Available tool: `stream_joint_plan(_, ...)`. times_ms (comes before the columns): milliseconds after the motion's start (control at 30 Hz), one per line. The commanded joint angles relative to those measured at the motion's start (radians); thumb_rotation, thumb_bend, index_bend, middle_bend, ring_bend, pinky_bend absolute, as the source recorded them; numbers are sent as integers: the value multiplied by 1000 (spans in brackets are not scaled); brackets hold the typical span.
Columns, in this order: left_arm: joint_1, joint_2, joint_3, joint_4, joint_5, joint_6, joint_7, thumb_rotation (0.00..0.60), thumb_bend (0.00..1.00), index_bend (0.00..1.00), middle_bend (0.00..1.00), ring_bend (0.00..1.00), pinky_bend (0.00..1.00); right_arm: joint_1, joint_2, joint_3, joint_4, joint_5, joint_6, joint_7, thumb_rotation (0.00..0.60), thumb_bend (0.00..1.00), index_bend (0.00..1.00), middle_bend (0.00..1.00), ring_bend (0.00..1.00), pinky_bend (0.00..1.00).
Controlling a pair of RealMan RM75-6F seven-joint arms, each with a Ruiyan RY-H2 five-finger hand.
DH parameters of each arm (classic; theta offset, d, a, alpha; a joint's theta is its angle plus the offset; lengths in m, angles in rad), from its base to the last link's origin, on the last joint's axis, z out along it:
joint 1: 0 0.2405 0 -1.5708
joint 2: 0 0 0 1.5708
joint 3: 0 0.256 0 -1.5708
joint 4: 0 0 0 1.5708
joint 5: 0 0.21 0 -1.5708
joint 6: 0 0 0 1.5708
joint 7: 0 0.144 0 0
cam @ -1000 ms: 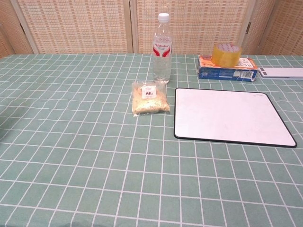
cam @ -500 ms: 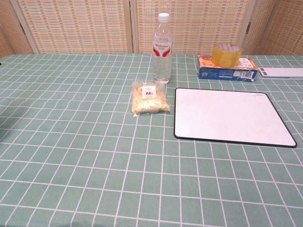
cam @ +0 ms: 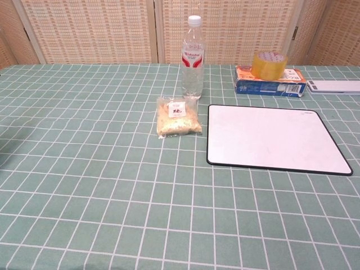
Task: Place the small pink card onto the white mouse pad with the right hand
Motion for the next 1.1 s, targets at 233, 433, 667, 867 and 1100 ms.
stream_joint_plan(233, -1, 3, 1, -2, -1, -6, -5, 600, 274, 136, 94, 0, 0, 5, -5, -1, 6, 3, -7, 10, 600, 94, 332, 0, 0, 0)
stream_joint_plan(433, -5, 2, 4, -1, 3, -9, -3, 600, 274, 127, 94, 0, 0, 2, 8, -3, -7, 4, -3, 19, 600, 109, 383, 0, 0, 0)
stream_joint_plan(667, -7, 2, 5, -4, 3, -17, -2, 600, 274, 126, 94, 0, 0, 6, 13, 0, -2, 20, -18, 24, 600, 111, 380, 0, 0, 0)
stream_joint_plan(867, -7, 6, 7, -9, 2, -24, -11, 600, 273, 126, 94, 0, 0, 14, 16, 4, 8, 29, -37, 36, 600, 111, 370, 0, 0, 0)
stream_joint_plan(1100, -7, 6, 7, -9, 2, -25, -12, 600, 272, 125, 94, 0, 0, 25, 11, 1, 19, 38, -59, 29, 600, 111, 368, 0, 0, 0)
